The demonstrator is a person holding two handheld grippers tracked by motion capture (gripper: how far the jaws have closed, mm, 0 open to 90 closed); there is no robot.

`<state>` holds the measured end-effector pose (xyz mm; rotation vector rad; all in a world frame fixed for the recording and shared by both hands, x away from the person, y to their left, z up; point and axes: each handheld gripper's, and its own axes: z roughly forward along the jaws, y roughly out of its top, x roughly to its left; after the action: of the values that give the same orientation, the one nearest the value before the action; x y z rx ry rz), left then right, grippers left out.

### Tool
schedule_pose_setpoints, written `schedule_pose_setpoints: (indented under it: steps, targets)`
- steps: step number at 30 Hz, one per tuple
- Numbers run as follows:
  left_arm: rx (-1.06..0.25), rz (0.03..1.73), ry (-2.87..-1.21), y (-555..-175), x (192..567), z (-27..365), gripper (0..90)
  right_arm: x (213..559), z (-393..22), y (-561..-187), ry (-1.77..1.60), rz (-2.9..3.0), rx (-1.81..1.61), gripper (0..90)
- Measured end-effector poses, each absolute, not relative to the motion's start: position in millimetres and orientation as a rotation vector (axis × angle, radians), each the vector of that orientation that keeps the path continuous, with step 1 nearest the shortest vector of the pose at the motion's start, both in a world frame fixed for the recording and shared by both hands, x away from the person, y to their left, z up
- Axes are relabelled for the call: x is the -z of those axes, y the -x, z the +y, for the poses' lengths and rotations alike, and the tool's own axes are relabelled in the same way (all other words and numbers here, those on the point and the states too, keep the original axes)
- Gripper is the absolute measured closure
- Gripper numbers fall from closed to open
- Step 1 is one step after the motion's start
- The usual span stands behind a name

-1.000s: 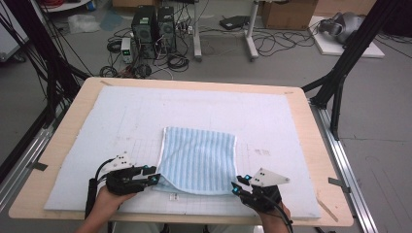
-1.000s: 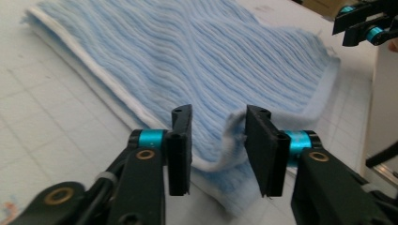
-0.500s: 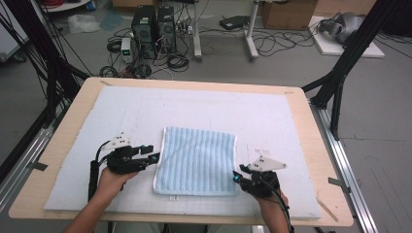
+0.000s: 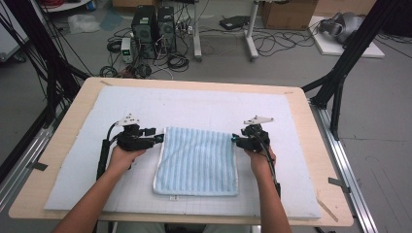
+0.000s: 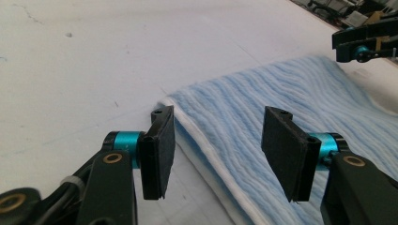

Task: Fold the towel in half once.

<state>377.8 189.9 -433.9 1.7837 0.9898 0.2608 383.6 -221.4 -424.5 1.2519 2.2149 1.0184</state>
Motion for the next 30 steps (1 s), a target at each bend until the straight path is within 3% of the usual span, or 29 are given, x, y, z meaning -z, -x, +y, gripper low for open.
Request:
schedule_pose_setpoints:
  steps: [6,7,9,11,20,22,24,30]
  targets:
    - [-0.268,1.027,-1.796,-399,440,188,45.3,438,-208,-416,-1.252,2.36,-0.982,59.9]
    - [-0.266,1.033,-1.797,-402,440,187,45.2,441,-206,-418,-1.246,2.369,-1.006,63.2]
    - [-0.269,1.044,-1.786,-407,442,187,45.2,442,-208,-418,-1.239,2.416,-1.087,84.8]
    - [-0.265,1.046,-1.79,-411,444,185,45.2,441,-205,-417,-1.178,2.429,-1.058,87.2]
    - [-0.301,1.067,-1.789,-415,446,182,45.1,425,-198,-418,-1.031,2.139,-0.902,86.2]
    - [-0.3,1.078,-1.784,-416,447,181,44.9,429,-196,-419,-1.049,2.165,-0.888,80.7]
    - [-0.298,1.078,-1.797,-418,447,179,44.7,432,-196,-420,-1.084,2.167,-0.864,64.6]
    - [-0.262,1.068,-1.835,-431,449,167,46.5,422,-209,-415,-1.164,2.117,-0.929,60.1]
